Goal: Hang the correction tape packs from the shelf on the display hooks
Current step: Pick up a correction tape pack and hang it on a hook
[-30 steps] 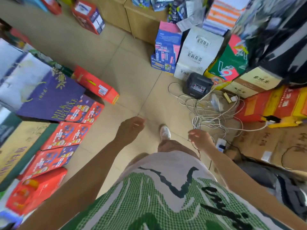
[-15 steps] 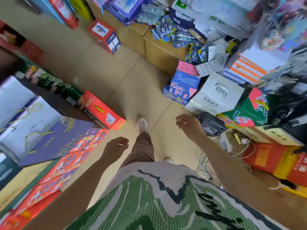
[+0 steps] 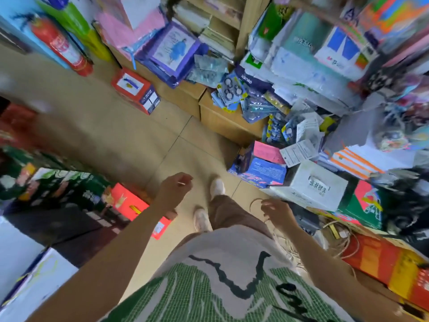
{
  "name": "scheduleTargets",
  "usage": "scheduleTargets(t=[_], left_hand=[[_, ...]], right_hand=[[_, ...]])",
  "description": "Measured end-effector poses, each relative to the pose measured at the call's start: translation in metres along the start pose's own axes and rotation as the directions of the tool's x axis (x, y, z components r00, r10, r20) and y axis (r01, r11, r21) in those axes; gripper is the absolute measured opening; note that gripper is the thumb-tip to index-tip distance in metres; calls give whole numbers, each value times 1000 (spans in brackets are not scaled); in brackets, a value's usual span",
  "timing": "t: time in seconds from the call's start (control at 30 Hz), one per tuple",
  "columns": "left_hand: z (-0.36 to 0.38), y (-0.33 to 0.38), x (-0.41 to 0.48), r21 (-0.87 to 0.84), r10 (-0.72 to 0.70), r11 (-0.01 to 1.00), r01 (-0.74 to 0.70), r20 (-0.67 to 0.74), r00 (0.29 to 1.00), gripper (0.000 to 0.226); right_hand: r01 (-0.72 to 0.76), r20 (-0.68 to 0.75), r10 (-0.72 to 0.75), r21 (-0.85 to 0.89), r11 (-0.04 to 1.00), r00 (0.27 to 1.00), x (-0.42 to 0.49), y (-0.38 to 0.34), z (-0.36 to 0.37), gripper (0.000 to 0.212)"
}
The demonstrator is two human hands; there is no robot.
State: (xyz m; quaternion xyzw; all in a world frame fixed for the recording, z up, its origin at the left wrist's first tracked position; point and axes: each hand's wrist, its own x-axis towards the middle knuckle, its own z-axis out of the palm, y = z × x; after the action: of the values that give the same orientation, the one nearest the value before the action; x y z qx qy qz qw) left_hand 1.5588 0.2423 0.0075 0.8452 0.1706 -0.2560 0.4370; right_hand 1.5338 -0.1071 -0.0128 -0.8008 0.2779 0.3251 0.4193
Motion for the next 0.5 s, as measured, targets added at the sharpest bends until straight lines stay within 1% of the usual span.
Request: scheduleTargets(t=[0.03,0.13,0.2,0.27,0.33,0.4,0.5], left_hand=[[-10,15,21,20,12,1000,-12,-8,1000,29],[-32,47,83,78,15,997,-16,9,1000,17],[-46,65,120,142,31,989,-31,4,1000,17],[-61,81,150,163,20,986,-23,19,1000,16],[-77,91,178,183,-5,983,-2,40,999,14],[-91,104,204,198,-40,980,28,58,997,14],[-112,118,236,231,-91,970,74,67,994,14]], right_hand=[[-13,-7,13,-2,1000,1000,13,-10,-1,10],[-18,-12,19,53,998,1000,60,-41,-2,10],[-14,17,13,46,999,1000,96,-70,-2,12],[-23,39,21,36,999,999,127,-105,-2,14],[12,61,-13,21,1000,998,154,-144,-5,13],[92,87,-92,3,996,992,183,-184,-12,12],[103,74,-109,75,992,991,215,-245,-25,13]])
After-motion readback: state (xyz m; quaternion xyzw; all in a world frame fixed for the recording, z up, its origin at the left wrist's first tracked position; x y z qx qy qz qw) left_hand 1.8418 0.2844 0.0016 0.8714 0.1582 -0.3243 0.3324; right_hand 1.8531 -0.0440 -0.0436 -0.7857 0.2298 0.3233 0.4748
